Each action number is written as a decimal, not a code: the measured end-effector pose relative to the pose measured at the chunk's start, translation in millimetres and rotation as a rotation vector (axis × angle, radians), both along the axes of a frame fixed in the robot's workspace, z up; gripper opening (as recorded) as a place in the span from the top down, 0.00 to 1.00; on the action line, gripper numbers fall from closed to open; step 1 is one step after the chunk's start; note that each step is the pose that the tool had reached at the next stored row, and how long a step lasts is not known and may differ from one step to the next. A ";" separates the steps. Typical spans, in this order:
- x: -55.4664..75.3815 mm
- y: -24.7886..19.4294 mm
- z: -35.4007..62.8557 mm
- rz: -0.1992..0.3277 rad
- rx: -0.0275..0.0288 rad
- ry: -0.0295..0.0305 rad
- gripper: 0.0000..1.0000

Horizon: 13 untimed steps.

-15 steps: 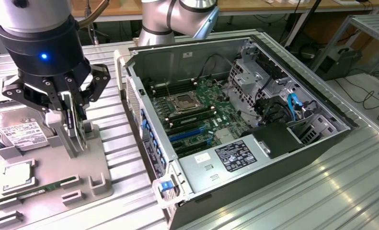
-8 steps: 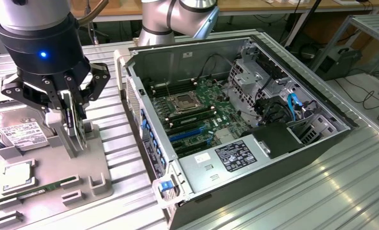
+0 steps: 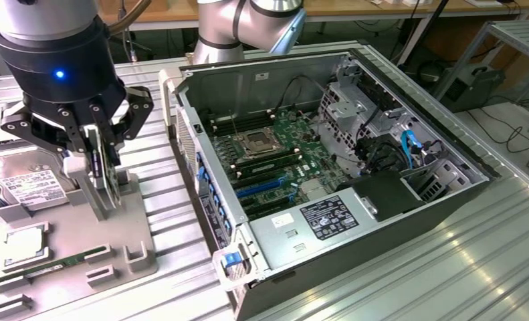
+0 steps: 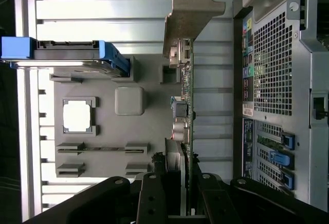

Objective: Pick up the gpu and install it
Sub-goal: 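Pick up the gpu and move the gpu toward the slot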

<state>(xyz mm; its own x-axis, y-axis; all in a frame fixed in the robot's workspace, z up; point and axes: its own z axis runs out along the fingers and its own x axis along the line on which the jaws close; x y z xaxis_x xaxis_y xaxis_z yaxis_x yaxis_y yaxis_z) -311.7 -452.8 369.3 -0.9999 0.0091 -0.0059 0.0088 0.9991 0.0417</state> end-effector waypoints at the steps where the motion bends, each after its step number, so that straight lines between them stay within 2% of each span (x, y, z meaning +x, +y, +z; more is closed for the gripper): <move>1: 0.0 0.0 0.4 0.000 -0.0001 0.0001 0.72; 13: 0.0 0.0 6.7 0.000 0.0001 0.0000 0.72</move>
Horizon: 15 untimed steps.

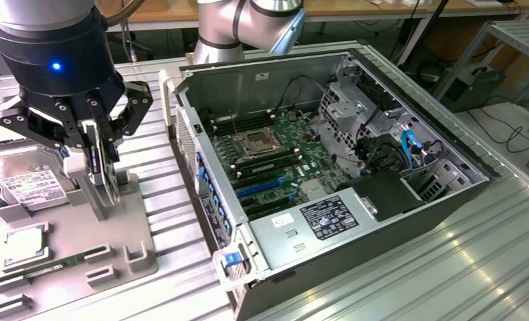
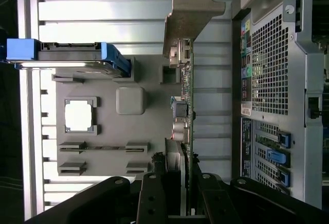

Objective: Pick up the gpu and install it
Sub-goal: 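Pick up the gpu and move the gpu toward the slot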

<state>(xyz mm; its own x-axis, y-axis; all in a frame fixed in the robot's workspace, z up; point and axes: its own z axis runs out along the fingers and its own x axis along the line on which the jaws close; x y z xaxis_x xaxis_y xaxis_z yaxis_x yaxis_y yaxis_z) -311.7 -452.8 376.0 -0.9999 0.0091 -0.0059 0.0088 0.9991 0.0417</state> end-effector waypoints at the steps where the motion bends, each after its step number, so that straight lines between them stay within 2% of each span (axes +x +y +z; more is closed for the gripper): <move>1: 0.0 0.0 0.5 0.000 0.0000 0.0000 0.72; 15: 0.0 0.0 6.2 0.000 0.0000 0.0000 0.72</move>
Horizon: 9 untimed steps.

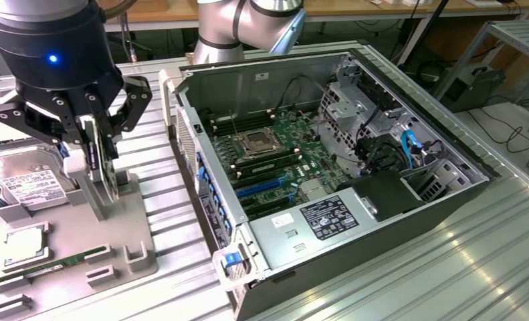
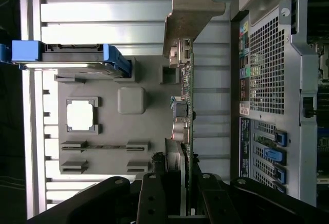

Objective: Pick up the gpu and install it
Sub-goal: 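Pick up the gpu and move the gpu toward the slot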

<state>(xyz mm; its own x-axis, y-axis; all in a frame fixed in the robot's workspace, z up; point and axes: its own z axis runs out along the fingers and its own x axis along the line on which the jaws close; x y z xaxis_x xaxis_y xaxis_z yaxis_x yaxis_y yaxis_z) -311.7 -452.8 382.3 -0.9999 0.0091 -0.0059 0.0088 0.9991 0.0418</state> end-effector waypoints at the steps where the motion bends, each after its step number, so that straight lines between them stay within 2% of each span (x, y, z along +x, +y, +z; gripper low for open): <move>1: 0.0 0.0 0.3 0.000 0.0000 0.0000 0.72; 9: 0.0 0.0 3.0 0.000 0.0000 0.0000 0.72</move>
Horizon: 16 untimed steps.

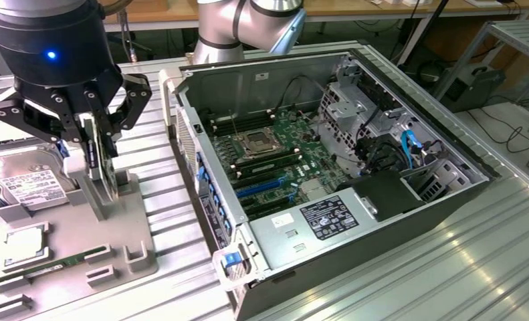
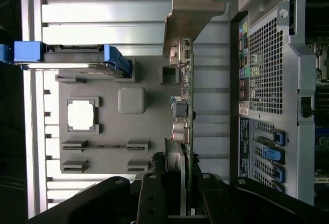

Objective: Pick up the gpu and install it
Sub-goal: 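Pick up the gpu and move the gpu toward the slot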

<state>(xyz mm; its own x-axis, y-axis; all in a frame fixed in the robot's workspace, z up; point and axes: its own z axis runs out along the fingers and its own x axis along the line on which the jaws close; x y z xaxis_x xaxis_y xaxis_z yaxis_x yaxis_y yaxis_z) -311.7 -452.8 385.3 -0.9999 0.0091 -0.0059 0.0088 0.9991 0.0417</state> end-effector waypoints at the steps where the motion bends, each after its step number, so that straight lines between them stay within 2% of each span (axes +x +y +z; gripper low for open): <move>1: 0.0 0.0 0.3 0.000 0.0001 0.0000 0.72; 16: 0.0 0.0 5.2 0.000 0.0000 0.0000 0.72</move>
